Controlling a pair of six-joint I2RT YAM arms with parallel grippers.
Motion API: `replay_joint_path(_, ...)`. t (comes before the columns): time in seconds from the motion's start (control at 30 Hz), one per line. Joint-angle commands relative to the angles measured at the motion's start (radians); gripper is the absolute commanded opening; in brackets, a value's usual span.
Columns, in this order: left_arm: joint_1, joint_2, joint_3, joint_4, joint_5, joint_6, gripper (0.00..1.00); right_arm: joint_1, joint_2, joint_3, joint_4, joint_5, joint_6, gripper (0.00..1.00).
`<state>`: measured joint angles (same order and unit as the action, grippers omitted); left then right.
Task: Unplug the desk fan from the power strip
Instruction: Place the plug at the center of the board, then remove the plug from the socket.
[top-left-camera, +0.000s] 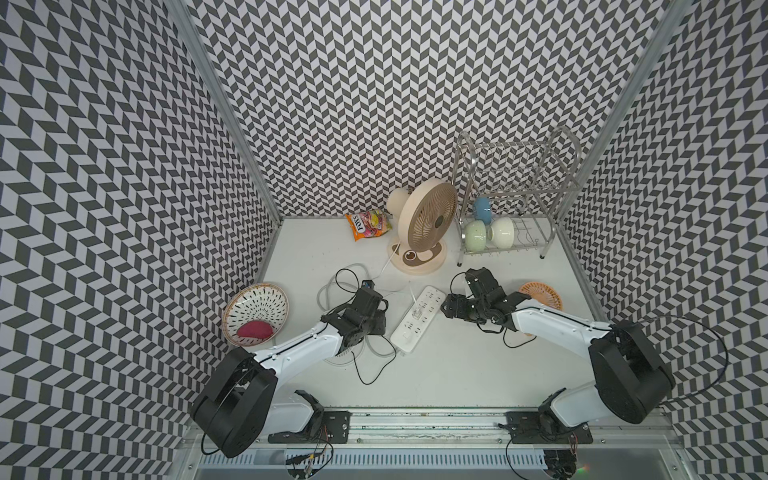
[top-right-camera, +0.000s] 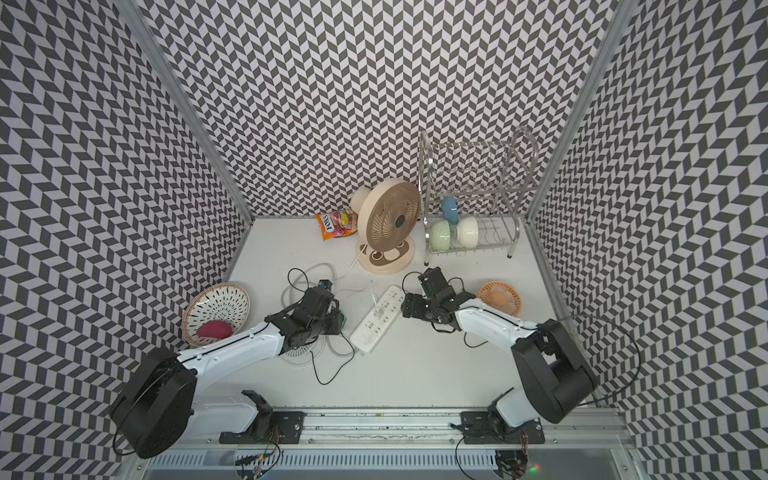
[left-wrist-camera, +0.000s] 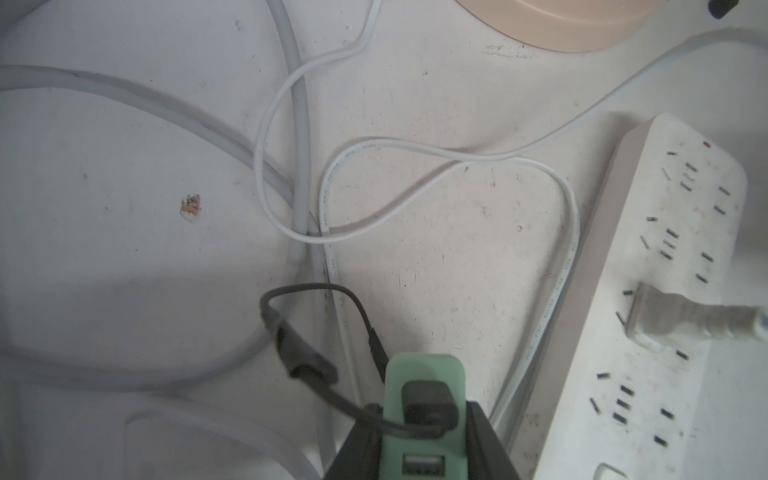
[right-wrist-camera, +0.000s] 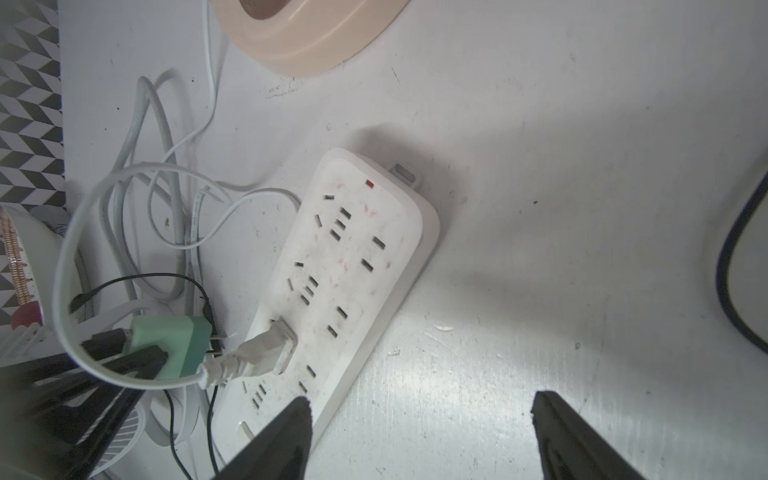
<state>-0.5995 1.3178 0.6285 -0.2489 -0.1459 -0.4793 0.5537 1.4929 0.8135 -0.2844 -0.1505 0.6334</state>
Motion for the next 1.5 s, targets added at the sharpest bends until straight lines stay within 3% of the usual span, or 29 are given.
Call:
replay_joint_path(0.0, 0.006, 0.01, 0.021, -0.037, -0.044, 0.016, 0.62, -0.003, -0.022, -0.012, 0.026, 0.004, -0.002, 0.83)
replay_joint_path(0.13, -0.002, -0.059, 0.043, -0.029, -0.05, 0.015, 0.74, -0.003, -0.03, 0.006, 0.008, 0.025, -0.025, 0.83)
replay_joint_path(0.27, -0.034, -0.163, 0.074, 0.008, -0.037, 0.043, 0.78, 0.003, -0.036, 0.032, -0.013, 0.046, -0.061, 0.81)
replay_joint_path(0.4, -0.068, -0.214, 0.08, 0.096, 0.064, 0.092, 0.73, 0.017, -0.021, 0.059, -0.022, 0.043, -0.084, 0.78)
replay_joint_path(0.53, -0.104, -0.165, 0.107, 0.129, 0.135, 0.114, 0.67, 0.017, 0.015, 0.066, 0.005, -0.019, -0.059, 0.73)
replay_joint_path(0.83, -0.184, 0.041, 0.191, 0.145, 0.15, 0.149, 0.56, 0.019, 0.103, 0.042, 0.12, -0.195, 0.03, 0.65)
replay_joint_path(1.1, -0.196, 0.181, 0.262, 0.112, 0.117, 0.137, 0.47, 0.02, 0.148, 0.05, 0.133, -0.211, 0.04, 0.62)
replay_joint_path(1.47, -0.202, 0.242, 0.308, 0.084, 0.069, 0.135, 0.31, 0.028, 0.21, 0.085, 0.129, -0.219, 0.048, 0.58)
